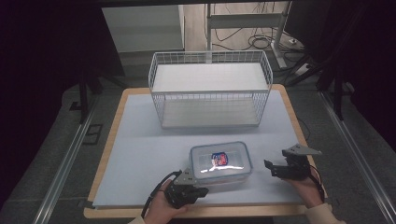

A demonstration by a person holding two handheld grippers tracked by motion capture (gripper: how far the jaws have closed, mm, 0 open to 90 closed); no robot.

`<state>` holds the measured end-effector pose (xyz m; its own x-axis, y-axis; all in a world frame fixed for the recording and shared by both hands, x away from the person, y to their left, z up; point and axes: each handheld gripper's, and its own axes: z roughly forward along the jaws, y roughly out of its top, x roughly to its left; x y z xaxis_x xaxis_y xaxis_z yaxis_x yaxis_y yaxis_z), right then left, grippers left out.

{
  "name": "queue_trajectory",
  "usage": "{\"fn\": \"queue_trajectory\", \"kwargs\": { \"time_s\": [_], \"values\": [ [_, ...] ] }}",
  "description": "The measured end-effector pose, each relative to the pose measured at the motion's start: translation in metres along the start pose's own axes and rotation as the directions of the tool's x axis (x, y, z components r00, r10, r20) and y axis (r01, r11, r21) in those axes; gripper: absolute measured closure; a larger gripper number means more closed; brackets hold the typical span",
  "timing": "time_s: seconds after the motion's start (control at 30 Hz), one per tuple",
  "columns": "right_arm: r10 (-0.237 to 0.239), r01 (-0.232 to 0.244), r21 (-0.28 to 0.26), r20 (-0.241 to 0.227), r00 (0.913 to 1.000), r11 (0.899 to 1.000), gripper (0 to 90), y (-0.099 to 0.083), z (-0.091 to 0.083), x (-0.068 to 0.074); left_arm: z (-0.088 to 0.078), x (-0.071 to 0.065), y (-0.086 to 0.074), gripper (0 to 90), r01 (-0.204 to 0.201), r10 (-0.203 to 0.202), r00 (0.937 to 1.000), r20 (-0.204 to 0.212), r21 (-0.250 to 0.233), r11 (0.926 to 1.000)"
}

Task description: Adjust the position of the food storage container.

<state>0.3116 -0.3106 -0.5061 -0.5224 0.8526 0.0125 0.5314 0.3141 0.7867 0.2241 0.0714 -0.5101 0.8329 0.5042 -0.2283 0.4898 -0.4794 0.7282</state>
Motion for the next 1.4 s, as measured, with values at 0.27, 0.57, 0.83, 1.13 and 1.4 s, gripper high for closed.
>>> {"fn": "queue_trajectory", "kwargs": {
  "time_s": [0.27, 0.57, 0.83, 1.13, 1.4],
  "values": [
    [-0.001, 0.001, 0.001, 0.001, 1.0000, 1.000, 13.9, 0.000, -0.001, 0.000, -0.002, 0.014, 0.001, 90.0, 0.039, -0.039, 0.9992, -0.006, -0.012, 0.9992],
    [-0.003, 0.003, 0.001, 0.002, 1.0000, 1.000, 13.9, 0.000, -0.001, 0.000, -0.002, 0.018, 0.000, 90.0, 0.046, -0.046, 0.9986, -0.026, -0.008, 0.9989],
    [-0.003, 0.003, 0.000, 0.001, 1.0000, 1.000, 13.9, 0.000, -0.001, 0.000, -0.004, 0.028, 0.000, 90.0, 0.081, -0.082, 0.9959, -0.037, -0.021, 0.9965],
    [-0.005, 0.005, 0.002, 0.000, 1.0000, 1.000, 13.8, 0.000, 0.000, 0.000, -0.005, 0.036, -0.001, 90.0, 0.108, -0.109, 0.9930, -0.044, -0.025, 0.9938],
    [-0.005, 0.005, -0.002, -0.002, 1.0000, 1.000, 13.9, 0.000, -0.001, 0.000, -0.010, 0.031, -0.003, 89.9, 0.116, -0.117, 0.9927, -0.029, -0.041, 0.9924]
  ]
}}
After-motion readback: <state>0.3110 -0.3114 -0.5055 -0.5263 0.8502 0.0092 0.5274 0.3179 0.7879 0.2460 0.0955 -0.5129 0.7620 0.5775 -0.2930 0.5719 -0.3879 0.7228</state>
